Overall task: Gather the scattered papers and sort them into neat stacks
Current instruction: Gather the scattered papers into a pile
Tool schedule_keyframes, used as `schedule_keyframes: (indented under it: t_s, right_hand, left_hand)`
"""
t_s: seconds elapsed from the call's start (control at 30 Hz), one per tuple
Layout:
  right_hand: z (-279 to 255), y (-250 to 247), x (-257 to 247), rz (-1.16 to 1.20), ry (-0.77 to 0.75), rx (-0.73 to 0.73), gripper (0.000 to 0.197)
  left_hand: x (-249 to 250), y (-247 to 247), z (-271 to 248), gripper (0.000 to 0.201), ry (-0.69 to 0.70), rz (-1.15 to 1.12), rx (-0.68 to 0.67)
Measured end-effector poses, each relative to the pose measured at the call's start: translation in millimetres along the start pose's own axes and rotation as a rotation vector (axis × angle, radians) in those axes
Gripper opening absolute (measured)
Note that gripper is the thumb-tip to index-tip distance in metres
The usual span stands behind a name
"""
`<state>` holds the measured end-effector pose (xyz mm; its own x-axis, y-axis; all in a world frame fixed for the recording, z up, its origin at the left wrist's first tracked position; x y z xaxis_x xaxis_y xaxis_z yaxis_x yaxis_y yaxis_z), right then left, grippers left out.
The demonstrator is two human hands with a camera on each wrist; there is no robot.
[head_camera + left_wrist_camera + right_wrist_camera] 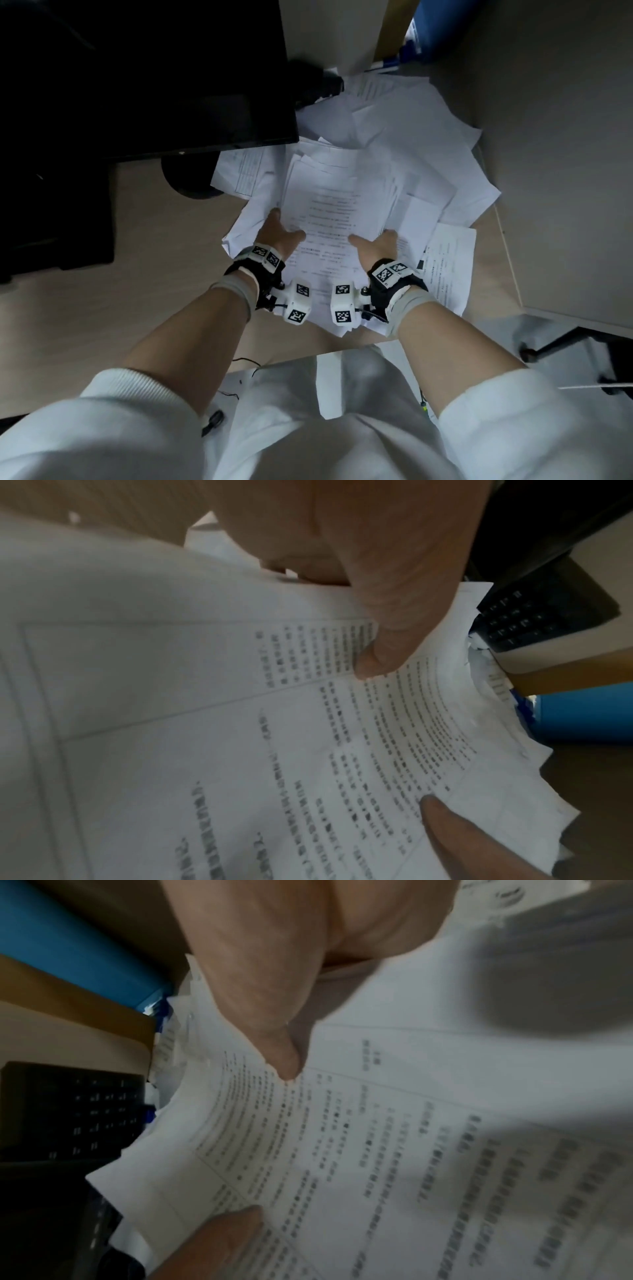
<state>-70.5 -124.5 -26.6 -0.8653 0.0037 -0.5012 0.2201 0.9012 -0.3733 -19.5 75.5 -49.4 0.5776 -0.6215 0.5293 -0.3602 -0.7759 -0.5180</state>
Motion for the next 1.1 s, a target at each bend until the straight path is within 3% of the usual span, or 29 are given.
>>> schedule_keyframes:
  t_s: [0.1,0.2,0.27,0.37,0.43,0.63,0.8,0.87,1.0,1.1]
  right_hand:
    - [-1,-24,6,0.106,0.035,0.094,0.082]
    - [4,-55,14,0.140,0.138,0.139,0.101]
    - [10,-73,21,0.094,0.206,0.140,0.104]
    - [22,-91,31,-0.094,0.261,0.125,0.099]
    - [25,-96,38,-0.165,0.291,0.105,0.104]
    - [34,-111,51,-0.128,0.322,0.163,0.116]
    - [42,-122,54,-0.117,0.279,0.107,0.124]
    - [45,-125,56,-0.123,0.280,0.097,0.121]
    - [47,-131,59,-0.132,0.265,0.082,0.096]
    - [46,-130,58,-0.340,0.255,0.109,0.098]
  left_hand:
    - [15,16,-11,0.061,0.049,-0.132,0.018]
    - [29,40,-22,0.076,0.025,-0.233,-0.038]
    - [34,56,-25,0.072,0.019,-0.152,-0.091]
    - [34,73,-26,0.047,0.002,0.037,-0.158]
    - [34,78,-25,0.047,-0.028,0.073,-0.170]
    - [34,81,-23,0.067,-0.094,0.026,0.012]
    - [48,93,-25,0.084,-0.141,0.154,0.061]
    - [49,96,-25,0.085,-0.148,0.154,0.061]
    - [49,95,-20,0.084,-0.175,0.113,0.062]
    - [48,92,-14,0.078,-0.194,0.038,0.056]
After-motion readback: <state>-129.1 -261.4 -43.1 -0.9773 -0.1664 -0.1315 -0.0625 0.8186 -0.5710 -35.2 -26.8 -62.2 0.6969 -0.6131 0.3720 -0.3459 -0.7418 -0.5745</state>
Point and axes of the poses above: each hand's wrist, its own z-axis towards the middle knuckle, its own y-axis out of the palm, x = y × z, the point moved 2 cm from there along z, towards the middle knuckle
